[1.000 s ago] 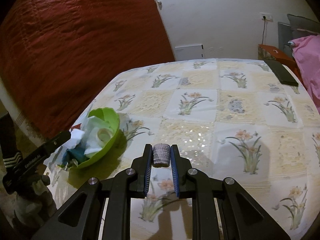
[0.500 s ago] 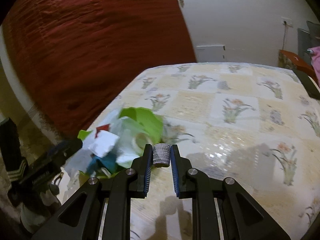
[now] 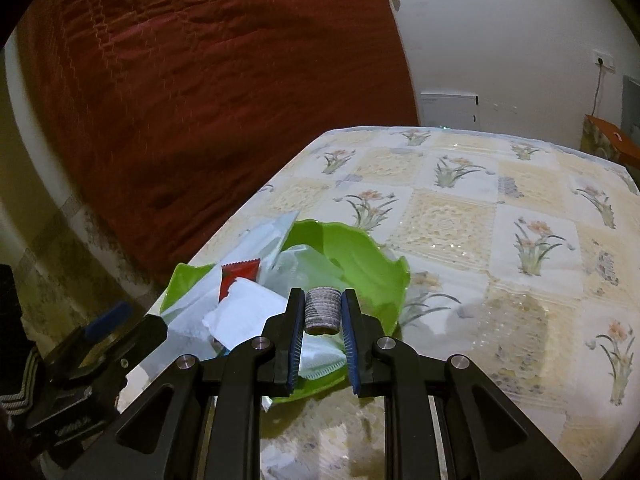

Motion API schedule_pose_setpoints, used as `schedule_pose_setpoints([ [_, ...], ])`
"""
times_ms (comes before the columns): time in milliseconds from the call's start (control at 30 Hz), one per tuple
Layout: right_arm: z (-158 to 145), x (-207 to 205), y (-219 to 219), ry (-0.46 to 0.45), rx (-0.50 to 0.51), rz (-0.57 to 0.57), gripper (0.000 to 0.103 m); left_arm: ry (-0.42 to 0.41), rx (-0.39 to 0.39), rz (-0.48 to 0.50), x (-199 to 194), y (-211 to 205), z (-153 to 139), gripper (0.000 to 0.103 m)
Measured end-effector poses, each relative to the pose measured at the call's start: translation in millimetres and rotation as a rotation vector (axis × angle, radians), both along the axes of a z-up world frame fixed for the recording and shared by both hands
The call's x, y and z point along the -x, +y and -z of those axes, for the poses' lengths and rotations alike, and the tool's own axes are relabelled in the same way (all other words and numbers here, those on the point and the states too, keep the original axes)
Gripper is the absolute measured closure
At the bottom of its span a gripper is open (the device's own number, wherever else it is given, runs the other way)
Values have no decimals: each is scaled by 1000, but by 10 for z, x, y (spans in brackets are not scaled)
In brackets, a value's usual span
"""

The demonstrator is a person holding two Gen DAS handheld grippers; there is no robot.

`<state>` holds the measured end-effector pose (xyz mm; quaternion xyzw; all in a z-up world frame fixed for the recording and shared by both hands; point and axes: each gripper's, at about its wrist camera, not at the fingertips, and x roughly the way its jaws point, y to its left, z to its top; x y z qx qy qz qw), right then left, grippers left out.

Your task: Organize soft objects

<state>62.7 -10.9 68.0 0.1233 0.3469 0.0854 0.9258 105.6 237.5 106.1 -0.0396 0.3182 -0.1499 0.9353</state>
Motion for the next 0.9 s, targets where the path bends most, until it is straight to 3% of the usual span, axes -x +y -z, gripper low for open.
schedule_pose_setpoints([
  [167, 36, -33, 18, 5, 6, 0, 82, 4, 2, -1, 17, 3, 2, 11],
  [233, 46, -37, 15, 8, 8, 1, 73, 6, 3, -3, 22, 6, 7, 8],
  [300, 60, -26, -6, 9, 5, 9, 55, 9, 5, -8, 30, 11, 13, 6],
  [433, 73, 21, -39, 9, 7, 18, 52, 20, 8, -14, 43, 13, 27, 5],
  [900, 153, 340, -171, 39, 19, 54, 10, 19, -26, -20, 161, 1, 30, 2],
])
